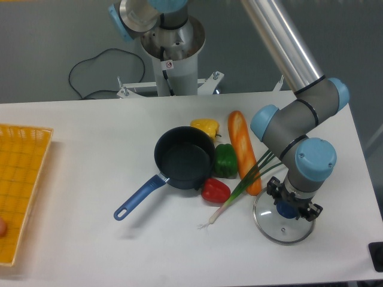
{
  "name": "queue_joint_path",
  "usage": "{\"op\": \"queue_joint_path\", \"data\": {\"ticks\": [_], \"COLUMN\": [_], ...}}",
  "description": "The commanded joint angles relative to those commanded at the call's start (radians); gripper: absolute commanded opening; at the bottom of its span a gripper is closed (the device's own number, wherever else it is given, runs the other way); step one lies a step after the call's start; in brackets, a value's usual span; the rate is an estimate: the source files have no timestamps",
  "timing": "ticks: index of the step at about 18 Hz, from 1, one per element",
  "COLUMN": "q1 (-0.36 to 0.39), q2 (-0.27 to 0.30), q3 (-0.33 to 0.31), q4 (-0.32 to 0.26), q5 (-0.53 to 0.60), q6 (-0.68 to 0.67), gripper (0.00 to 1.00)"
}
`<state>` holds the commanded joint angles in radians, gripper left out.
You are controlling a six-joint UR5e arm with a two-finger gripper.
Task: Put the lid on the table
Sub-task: 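Set the glass lid flat on the table and open the gripper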
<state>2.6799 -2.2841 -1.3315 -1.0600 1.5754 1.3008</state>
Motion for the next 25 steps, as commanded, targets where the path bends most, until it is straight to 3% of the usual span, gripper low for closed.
{"op": "queue_joint_path", "data": {"ticks": [3,11,18,25], "q1": [0.000,0.000,-0.002,0.003], "q2": [0.000,0.002,0.017,0.104], "q3": [0.000,-0.003,-0.017,-0.115], "q4": [0.005,0.011,0.012,0.017], "q5": [-0.002,-0.002,0.000,0.003], "q6": [-0.002,0.000,-0.008,0.002], "gripper": [0.65,0.99,1.00,1.00]}}
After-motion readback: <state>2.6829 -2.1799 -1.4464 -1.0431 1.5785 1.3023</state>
